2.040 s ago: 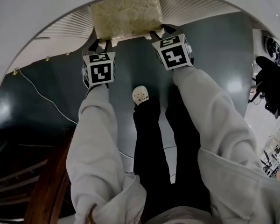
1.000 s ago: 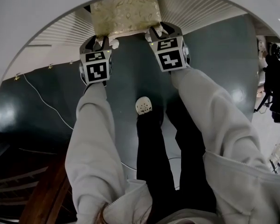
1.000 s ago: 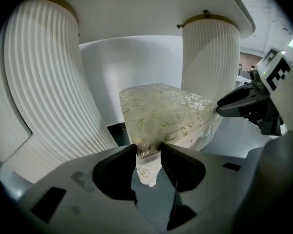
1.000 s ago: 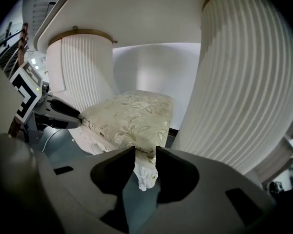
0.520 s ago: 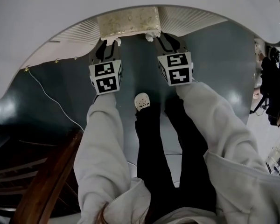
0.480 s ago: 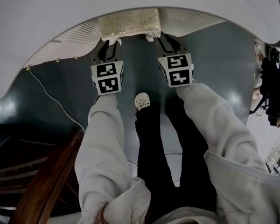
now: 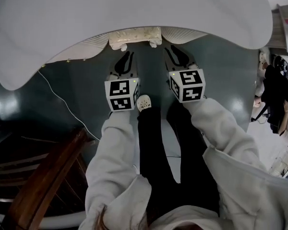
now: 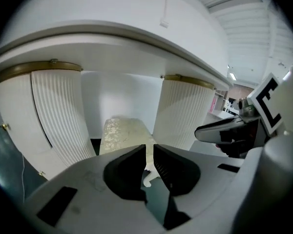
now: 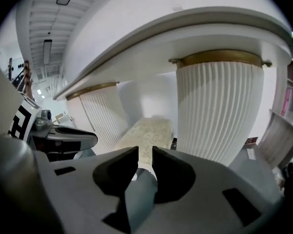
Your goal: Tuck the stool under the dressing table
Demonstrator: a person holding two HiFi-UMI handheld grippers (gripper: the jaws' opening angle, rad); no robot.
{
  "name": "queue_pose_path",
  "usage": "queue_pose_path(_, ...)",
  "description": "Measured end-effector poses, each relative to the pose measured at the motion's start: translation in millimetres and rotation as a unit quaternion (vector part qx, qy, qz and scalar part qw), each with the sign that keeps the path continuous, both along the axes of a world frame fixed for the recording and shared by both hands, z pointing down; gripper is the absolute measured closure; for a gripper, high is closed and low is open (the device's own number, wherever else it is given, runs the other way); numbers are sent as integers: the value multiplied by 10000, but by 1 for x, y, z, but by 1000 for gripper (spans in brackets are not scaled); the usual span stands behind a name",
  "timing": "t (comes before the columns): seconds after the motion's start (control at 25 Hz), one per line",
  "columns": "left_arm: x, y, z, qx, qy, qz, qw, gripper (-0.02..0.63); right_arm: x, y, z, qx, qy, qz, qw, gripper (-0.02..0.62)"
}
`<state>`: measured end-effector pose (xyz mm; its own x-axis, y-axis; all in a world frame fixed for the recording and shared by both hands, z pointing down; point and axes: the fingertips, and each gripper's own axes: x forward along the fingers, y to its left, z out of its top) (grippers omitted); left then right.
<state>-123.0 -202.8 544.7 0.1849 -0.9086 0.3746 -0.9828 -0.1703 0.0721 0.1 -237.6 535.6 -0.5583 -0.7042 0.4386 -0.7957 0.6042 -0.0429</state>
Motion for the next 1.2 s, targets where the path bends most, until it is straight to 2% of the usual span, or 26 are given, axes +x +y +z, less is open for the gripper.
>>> queue_pose_path(0.24,24,23,-48,132,285,-138,9994,569,18,36,-43,-131,-357,-164,9991,505)
queue_pose_path(0.4,42,48,-83,168,179,-183,9995,575,30,57,-79,-30,-545,-317,9980,508)
queue_pose_path(0.56,59,72,-126,351,237,-273,9987,577,39,79,-124,147,-727,-514,9959,546)
queue_pose_path(0.8,81,94,-164,495,483,-515,9963,580,56,100,-178,121,-1193,-740,9900,548)
queue_pose_path(0.92,85,105,-186,587,605,-689,9941,583,73,104,-207,361,-1198,-764,9892,546)
queue_pose_path(1.2,98,132,-241,1050,426,-821,9902,588,110,122,-256,824,-1055,-880,9871,547)
